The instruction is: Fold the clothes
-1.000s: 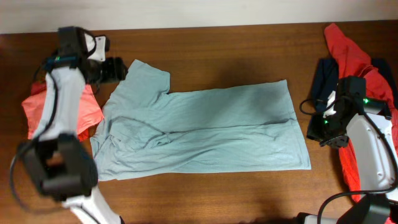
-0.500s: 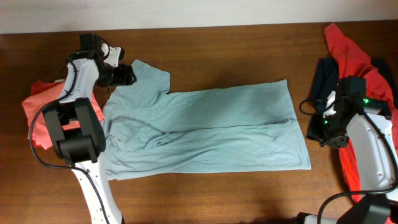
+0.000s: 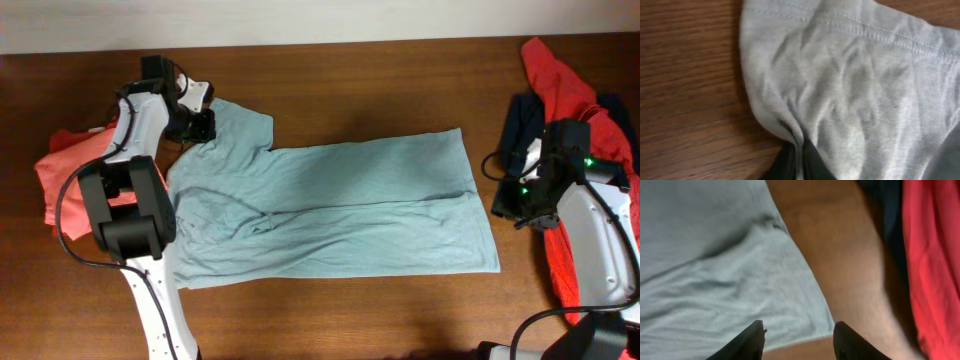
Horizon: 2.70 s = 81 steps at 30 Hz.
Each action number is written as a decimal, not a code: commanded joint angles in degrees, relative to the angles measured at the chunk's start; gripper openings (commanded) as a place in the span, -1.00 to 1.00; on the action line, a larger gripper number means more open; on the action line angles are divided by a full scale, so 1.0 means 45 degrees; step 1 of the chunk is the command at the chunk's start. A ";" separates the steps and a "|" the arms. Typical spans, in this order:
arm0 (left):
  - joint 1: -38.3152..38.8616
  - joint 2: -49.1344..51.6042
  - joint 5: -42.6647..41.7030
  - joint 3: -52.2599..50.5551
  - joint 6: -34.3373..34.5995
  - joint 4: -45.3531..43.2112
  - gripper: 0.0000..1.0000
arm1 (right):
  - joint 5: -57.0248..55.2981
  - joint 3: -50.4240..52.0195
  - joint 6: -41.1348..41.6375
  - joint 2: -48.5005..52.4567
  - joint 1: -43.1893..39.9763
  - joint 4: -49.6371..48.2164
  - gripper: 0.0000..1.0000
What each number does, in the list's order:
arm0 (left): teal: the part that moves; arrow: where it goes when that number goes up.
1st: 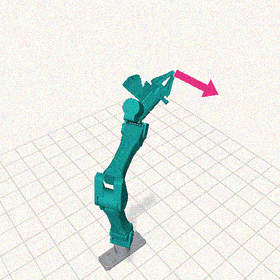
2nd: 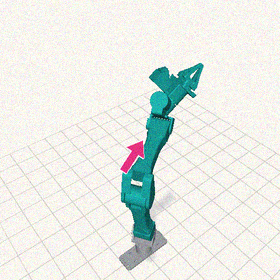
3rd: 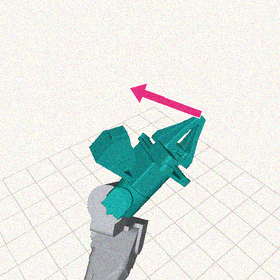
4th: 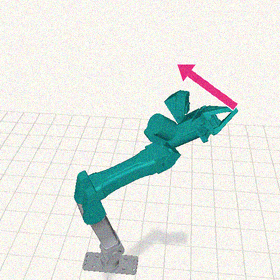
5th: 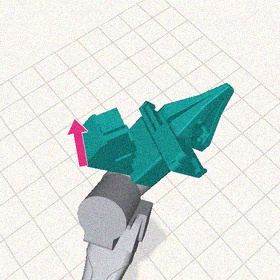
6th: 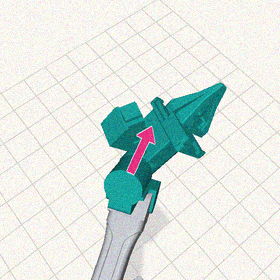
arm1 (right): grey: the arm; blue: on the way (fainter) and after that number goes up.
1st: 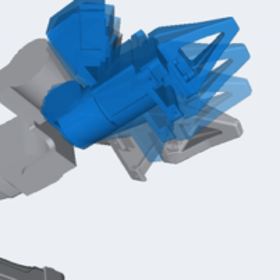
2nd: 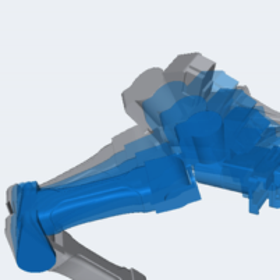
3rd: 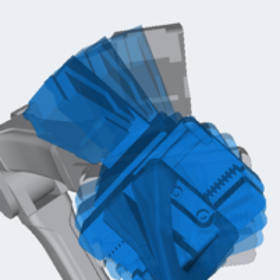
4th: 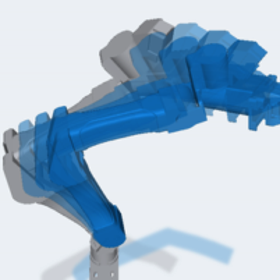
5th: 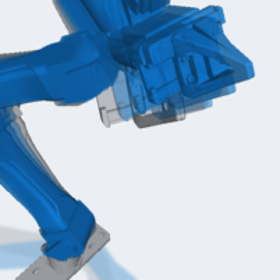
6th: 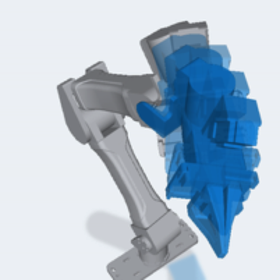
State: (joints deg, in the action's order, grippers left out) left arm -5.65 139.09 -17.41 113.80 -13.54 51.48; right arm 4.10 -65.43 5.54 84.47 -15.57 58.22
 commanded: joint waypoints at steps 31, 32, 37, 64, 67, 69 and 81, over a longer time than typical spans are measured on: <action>-0.0219 -0.0291 -0.0019 0.0602 0.1724 0.0301 -0.90 | 0.5377 -0.0204 -0.0452 0.7436 -0.0019 -1.2828 0.17; -0.0219 -0.0287 0.0034 0.0602 0.1744 0.0301 -0.90 | 0.5377 -0.0204 -0.0447 0.7446 -0.0019 -1.2934 0.13; -0.0219 -0.0267 0.0160 0.0563 0.1860 0.0393 -0.90 | 0.5367 -0.0209 -0.0364 0.7465 0.0107 -1.3435 -0.03; -0.0219 -0.0267 0.0155 0.0563 0.1860 0.0452 -0.90 | 0.4600 -0.0622 -0.0126 0.8412 0.0622 -1.3449 -0.84; -0.0219 -0.0272 0.0146 0.0568 0.1860 0.0491 -0.94 | 0.4605 -0.0627 -0.0121 0.8364 0.0573 -1.3289 -0.91; -0.0223 -0.0350 0.0151 0.0593 0.1851 0.0529 -0.99 | 0.4600 -0.0733 -0.0121 0.8286 0.0515 -1.3061 -0.92; -0.0296 -0.2399 0.0151 0.0801 0.1860 0.1496 -1.00 | 0.3424 -0.4289 -0.0189 0.7567 0.0121 -0.7417 -0.91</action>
State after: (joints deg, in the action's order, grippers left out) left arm -6.55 133.21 -16.88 115.61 -5.72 56.69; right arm 23.07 -79.96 4.71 120.92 -14.81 20.82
